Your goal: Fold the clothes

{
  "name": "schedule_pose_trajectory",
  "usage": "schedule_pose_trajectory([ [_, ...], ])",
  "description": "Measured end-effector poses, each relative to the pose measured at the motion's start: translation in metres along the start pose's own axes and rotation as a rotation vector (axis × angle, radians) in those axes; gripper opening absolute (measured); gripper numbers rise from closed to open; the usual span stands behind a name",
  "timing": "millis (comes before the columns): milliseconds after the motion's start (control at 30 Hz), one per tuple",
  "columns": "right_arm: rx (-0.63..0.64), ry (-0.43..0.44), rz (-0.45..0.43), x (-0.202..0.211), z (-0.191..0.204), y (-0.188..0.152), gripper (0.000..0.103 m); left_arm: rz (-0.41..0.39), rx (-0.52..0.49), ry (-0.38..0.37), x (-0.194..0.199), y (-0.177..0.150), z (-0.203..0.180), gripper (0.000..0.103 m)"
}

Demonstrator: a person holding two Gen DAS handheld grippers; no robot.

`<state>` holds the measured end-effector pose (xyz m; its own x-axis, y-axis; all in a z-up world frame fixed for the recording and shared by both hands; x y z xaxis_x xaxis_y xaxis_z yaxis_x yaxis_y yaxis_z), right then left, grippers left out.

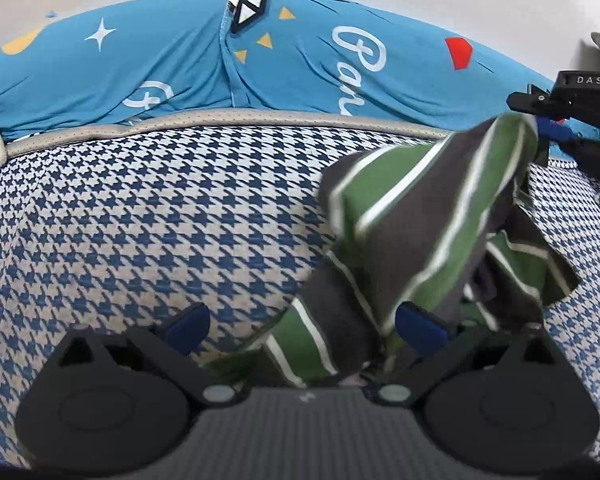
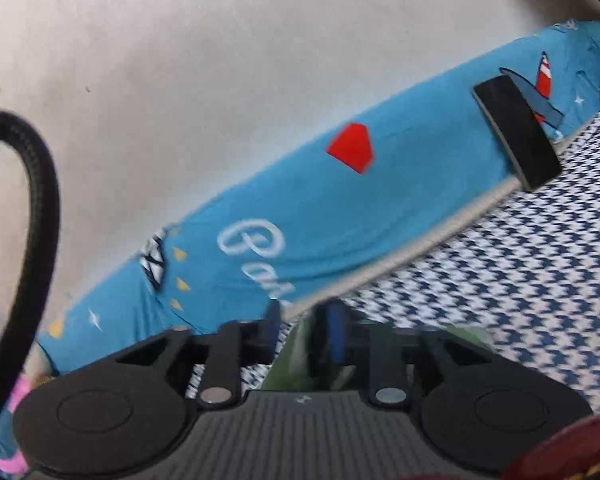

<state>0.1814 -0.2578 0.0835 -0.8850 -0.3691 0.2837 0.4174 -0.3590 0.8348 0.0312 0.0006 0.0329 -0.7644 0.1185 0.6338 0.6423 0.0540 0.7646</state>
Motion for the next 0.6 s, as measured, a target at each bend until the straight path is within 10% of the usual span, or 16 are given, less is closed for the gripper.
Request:
schedule_pose_trajectory([
  [600,0.175,0.262,0.231,0.059,0.035,-0.057,0.038,-0.026,0.103,0.193,-0.005,0.013,0.039,0.103],
])
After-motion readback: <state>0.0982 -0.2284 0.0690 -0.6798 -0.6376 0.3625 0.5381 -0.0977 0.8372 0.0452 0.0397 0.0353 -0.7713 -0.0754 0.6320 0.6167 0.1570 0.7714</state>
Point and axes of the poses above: each gripper's, at about its wrist camera, not at the fingertips, and x roughly against the way its jaws point, z to its left, y to its top, the point moved 3 cm from there along -x, roughly the way its jaws point, and after that the axes turned 11 degrees about -z, right-handed, at the moved point
